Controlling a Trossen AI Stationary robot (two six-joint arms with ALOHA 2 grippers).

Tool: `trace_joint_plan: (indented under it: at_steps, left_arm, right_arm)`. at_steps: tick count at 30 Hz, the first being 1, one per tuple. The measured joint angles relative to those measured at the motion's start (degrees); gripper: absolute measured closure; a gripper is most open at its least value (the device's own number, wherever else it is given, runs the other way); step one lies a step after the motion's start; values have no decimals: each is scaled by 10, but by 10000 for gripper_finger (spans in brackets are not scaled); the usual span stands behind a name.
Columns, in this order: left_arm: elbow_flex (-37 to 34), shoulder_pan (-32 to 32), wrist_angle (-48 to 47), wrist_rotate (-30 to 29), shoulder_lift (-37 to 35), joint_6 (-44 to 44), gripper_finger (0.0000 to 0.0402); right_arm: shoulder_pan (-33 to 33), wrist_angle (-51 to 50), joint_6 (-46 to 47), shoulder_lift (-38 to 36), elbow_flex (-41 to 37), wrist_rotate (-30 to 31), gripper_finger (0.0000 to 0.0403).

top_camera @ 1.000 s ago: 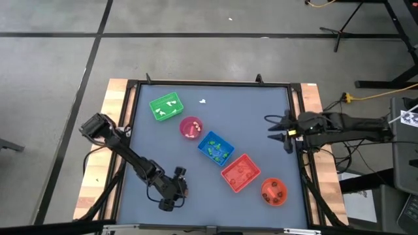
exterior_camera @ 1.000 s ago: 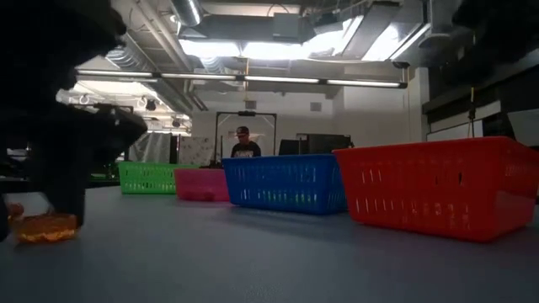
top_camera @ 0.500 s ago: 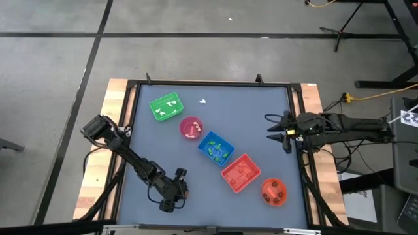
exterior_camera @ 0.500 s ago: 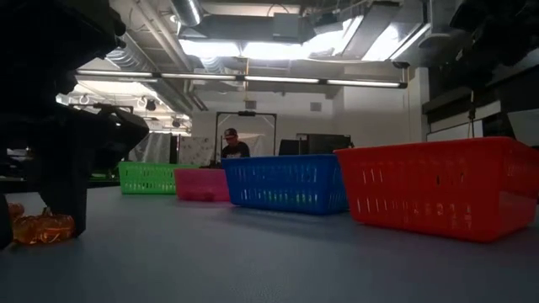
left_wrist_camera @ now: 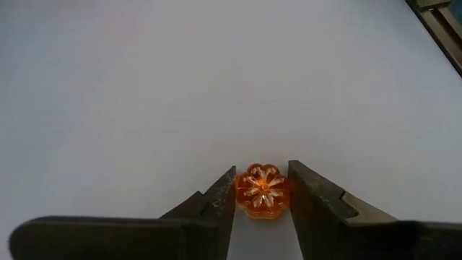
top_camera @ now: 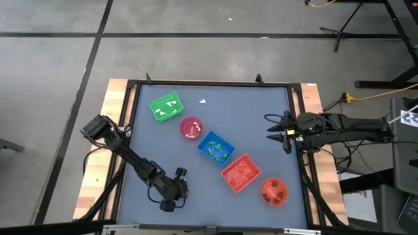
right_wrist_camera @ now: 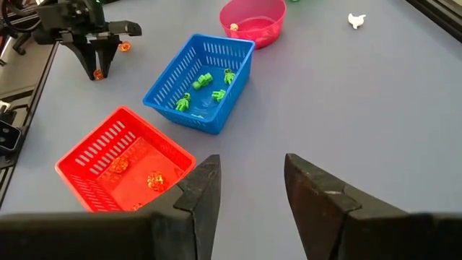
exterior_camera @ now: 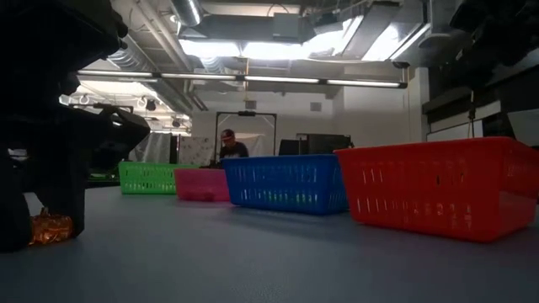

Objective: Sort Halloween decoration
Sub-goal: Put the orange pumpkin toy into the orange bin

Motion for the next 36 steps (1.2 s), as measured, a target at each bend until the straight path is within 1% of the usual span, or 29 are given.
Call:
trace_joint_plan:
  at_steps: [10,19,27,33,36]
  left_arm:
    - [21,8,-8,5,2,1,302]
    - [47,54,-6,-1,3,8,302]
    - [86,122,-3,-5,2,99,302]
    - [143,173,-2,-4,2,228,302]
    - [169,192,0,24,1,280,302]
  right_arm:
    - [0,0,0,0,0,0,249]
    - [0,0,0,0,0,0,249]
    - [0,0,0,0,0,0,249]
    - [0,0,0,0,0,0,249]
    - [0,0,0,0,0,0,249]
